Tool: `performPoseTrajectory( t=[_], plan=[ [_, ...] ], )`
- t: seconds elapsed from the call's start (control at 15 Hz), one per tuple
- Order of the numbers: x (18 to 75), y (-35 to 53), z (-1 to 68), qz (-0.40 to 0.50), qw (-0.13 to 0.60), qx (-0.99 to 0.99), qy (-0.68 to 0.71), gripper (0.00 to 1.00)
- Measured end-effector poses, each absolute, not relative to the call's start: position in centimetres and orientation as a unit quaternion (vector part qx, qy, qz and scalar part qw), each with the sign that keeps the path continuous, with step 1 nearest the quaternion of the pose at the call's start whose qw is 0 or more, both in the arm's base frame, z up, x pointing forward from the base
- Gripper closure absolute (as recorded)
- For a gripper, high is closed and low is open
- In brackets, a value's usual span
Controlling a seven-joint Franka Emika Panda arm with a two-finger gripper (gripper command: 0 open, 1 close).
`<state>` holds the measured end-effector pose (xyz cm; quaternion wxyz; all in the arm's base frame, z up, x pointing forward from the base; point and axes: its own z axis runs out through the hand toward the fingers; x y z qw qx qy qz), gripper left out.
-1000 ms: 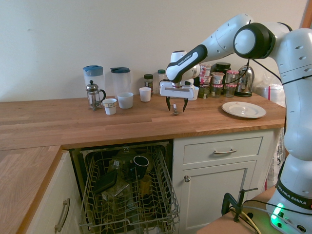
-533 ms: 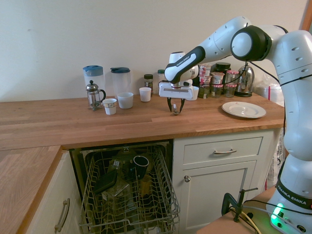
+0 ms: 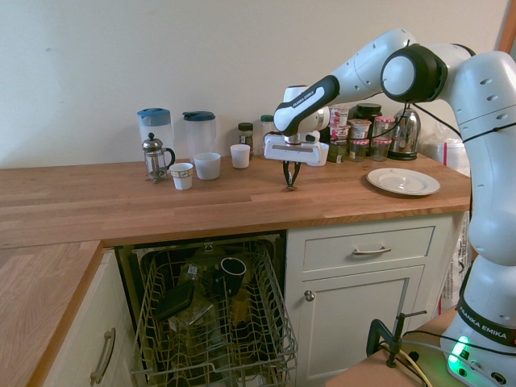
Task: Put the spoon in the dishwasher
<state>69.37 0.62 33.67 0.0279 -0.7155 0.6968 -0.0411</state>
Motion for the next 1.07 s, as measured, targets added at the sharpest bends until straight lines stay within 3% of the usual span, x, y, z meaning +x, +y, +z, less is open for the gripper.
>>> performPoseTrajectory(
  t=[0.53,0.8,1.07],
  plan=[
    [67.2,0.5,36.6,-0.055,0.062,-0.757,0.648,1.0],
    [61.2,6.4,42.7,-0.066,0.091,-0.786,0.607,1.0],
    [53.3,13.0,42.9,-0.061,0.101,-0.82,0.56,1.0]
  ],
)
